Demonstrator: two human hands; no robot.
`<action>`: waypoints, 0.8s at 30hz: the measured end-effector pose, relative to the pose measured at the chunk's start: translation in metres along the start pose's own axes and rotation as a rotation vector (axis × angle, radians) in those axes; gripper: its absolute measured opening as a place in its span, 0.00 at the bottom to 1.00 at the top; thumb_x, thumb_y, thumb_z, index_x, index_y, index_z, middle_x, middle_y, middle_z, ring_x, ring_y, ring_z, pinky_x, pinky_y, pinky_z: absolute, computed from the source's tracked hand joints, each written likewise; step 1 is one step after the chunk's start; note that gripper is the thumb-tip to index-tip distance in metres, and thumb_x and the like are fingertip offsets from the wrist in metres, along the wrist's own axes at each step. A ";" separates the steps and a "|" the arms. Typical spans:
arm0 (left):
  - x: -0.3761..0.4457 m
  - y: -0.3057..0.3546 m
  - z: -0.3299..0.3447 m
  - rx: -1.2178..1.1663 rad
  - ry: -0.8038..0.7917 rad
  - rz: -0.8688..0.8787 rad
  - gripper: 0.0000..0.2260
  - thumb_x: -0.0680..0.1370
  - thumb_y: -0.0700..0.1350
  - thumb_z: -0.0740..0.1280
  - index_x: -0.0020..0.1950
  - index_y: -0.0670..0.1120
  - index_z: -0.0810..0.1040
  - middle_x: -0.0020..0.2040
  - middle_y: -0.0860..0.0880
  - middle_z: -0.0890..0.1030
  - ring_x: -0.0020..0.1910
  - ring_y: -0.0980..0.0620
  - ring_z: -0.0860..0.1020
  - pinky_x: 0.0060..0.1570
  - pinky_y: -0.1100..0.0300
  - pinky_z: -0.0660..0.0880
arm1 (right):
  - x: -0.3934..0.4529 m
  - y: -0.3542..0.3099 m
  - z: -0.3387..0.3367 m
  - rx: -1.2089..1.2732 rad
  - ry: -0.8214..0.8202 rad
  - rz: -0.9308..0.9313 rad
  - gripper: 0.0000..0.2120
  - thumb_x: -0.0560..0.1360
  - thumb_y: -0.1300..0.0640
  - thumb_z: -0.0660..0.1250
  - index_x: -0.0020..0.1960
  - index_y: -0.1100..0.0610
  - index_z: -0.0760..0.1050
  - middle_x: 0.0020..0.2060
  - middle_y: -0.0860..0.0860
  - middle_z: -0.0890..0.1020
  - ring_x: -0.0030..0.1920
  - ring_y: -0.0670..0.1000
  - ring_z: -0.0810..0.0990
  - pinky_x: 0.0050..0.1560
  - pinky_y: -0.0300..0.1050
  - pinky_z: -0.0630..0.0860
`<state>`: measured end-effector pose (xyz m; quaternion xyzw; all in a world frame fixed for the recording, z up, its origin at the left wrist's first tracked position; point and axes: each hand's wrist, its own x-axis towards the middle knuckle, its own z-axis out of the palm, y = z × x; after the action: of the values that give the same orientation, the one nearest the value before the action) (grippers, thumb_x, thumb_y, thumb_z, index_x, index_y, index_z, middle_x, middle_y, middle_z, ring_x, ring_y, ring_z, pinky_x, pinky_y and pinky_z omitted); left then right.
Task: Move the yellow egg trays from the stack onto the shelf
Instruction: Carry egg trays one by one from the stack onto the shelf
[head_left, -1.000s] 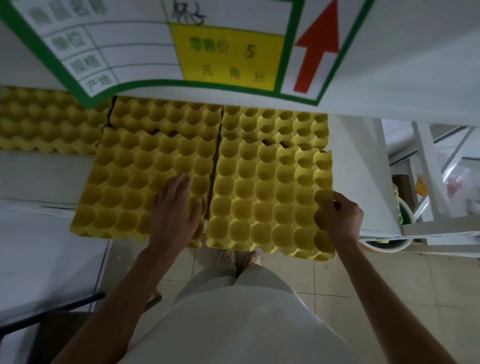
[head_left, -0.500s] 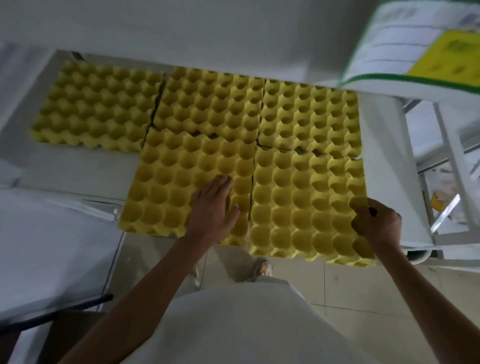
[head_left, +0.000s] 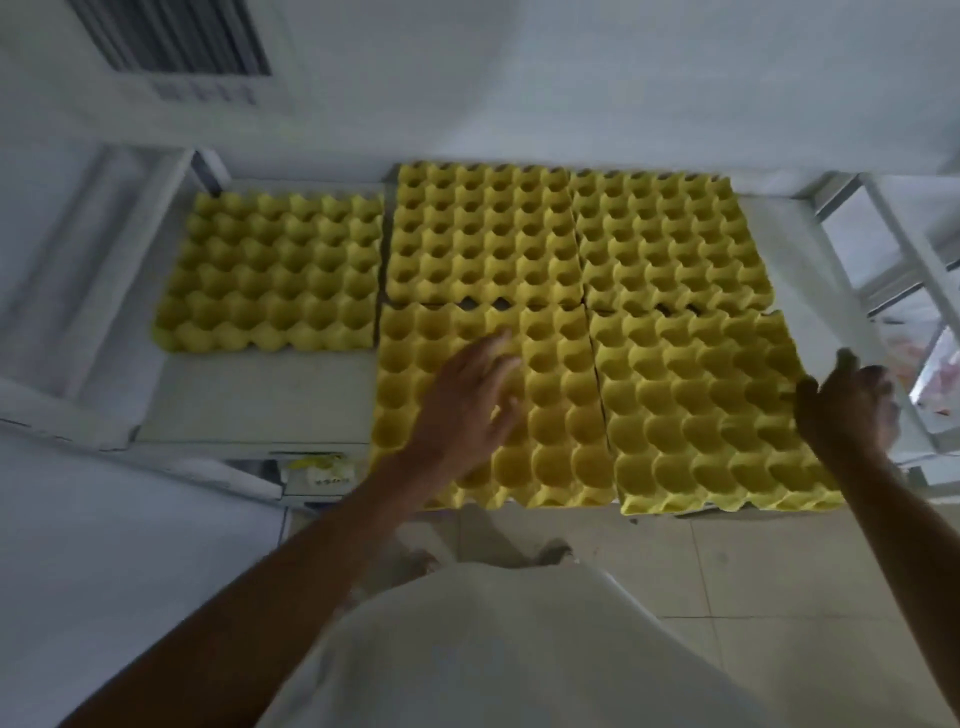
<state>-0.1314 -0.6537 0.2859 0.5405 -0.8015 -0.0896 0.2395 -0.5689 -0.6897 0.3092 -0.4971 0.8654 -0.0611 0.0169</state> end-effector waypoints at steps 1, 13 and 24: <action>0.000 -0.026 -0.016 0.066 0.043 -0.029 0.22 0.81 0.53 0.64 0.73 0.47 0.76 0.80 0.46 0.70 0.77 0.45 0.71 0.71 0.49 0.73 | -0.015 -0.015 -0.004 0.036 0.081 -0.108 0.28 0.81 0.48 0.65 0.76 0.59 0.63 0.65 0.69 0.71 0.63 0.71 0.73 0.59 0.68 0.73; 0.003 -0.216 -0.087 0.283 -0.279 -0.592 0.29 0.83 0.61 0.61 0.83 0.52 0.64 0.79 0.44 0.70 0.80 0.34 0.64 0.79 0.39 0.60 | -0.143 -0.249 0.060 -0.014 -0.124 -0.806 0.35 0.82 0.41 0.61 0.84 0.43 0.49 0.83 0.59 0.49 0.83 0.62 0.49 0.79 0.63 0.57; -0.009 -0.232 -0.090 0.197 -0.223 -0.502 0.27 0.83 0.56 0.66 0.80 0.48 0.68 0.66 0.40 0.80 0.73 0.36 0.72 0.80 0.41 0.57 | -0.076 -0.259 0.062 0.016 -0.307 -0.864 0.47 0.69 0.21 0.56 0.82 0.42 0.52 0.82 0.53 0.53 0.82 0.56 0.50 0.75 0.64 0.61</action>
<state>0.1056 -0.7278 0.2680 0.7294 -0.6690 -0.1267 0.0666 -0.3026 -0.7581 0.2775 -0.8155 0.5658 0.0050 0.1217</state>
